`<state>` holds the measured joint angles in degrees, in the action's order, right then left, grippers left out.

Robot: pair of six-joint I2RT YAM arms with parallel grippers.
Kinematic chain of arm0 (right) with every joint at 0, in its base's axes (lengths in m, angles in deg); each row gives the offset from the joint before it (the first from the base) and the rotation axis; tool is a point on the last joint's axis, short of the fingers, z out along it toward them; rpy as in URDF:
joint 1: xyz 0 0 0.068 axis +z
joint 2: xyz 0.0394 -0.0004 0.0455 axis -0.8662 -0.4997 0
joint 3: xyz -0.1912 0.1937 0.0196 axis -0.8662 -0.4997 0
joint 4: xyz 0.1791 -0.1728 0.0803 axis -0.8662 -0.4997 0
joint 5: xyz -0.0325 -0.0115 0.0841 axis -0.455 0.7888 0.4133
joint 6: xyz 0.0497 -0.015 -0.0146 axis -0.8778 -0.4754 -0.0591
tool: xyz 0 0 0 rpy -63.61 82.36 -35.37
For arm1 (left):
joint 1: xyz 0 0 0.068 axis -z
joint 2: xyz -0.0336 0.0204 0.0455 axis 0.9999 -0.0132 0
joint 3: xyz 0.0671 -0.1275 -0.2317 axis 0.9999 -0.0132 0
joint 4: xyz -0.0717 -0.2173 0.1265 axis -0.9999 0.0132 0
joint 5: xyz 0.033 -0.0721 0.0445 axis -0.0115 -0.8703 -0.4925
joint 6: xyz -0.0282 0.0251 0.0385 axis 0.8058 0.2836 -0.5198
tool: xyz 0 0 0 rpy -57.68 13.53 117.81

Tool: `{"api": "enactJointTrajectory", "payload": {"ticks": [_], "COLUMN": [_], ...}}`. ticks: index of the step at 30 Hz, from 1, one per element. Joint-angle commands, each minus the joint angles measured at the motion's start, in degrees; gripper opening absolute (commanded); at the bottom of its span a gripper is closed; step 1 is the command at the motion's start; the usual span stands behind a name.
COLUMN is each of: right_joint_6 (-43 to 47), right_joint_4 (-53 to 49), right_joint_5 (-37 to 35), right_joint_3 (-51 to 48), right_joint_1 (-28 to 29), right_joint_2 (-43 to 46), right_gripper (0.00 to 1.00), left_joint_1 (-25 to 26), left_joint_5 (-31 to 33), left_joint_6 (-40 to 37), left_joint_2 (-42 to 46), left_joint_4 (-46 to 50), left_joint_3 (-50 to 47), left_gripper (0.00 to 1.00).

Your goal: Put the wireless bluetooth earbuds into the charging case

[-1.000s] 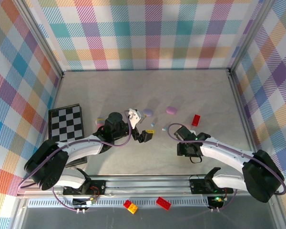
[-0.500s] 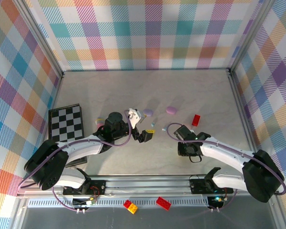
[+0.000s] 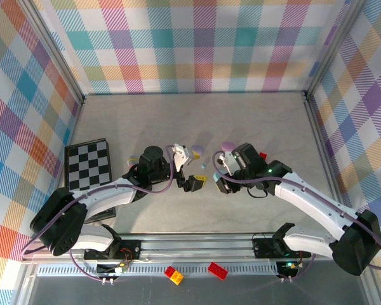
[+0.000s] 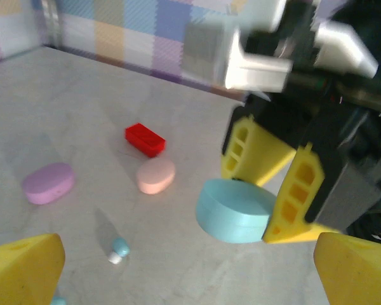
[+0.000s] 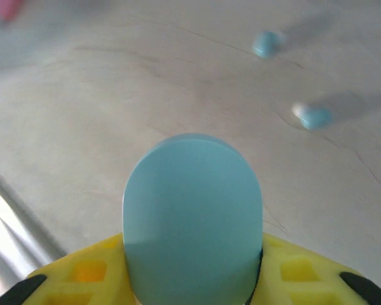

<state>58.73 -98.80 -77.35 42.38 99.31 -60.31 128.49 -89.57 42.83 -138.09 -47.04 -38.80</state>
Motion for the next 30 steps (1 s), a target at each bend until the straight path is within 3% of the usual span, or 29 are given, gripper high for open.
{"api": "enactJointTrajectory", "payload": {"ticks": [1,6,13,19,30], "right_joint_6": [14.3,21.5,24.8,24.9,25.6], "right_joint_4": [-7.1,-13.2,-12.4,-10.8,-10.9], "right_joint_5": [13.6,18.7,22.5,25.3,24.7], "right_joint_3": [5.4,12.5,15.7,15.1,15.0], "right_joint_1": [-1.5,-3.0,-3.2,-3.6,-3.8], "right_joint_2": [-1.4,-5.2,-7.5,-8.7,-8.4], "right_gripper": [0.30,0.27,0.28,0.27,0.26], "left_joint_1": [-0.4,-0.4,-0.4,-0.4,-0.4], "left_joint_5": [-8.0,-13.7,-19.0,-20.9,-22.4], "left_joint_6": [-3.3,-6.1,-3.0,-0.8,0.5], "left_joint_2": [2.0,2.5,2.1,1.3,0.2], "left_joint_4": [6.5,14.2,13.1,11.6,10.4], "left_joint_3": [3.2,6.0,6.7,7.2,7.6], "left_gripper": [1.00,0.96,0.84,0.76,0.54]}}
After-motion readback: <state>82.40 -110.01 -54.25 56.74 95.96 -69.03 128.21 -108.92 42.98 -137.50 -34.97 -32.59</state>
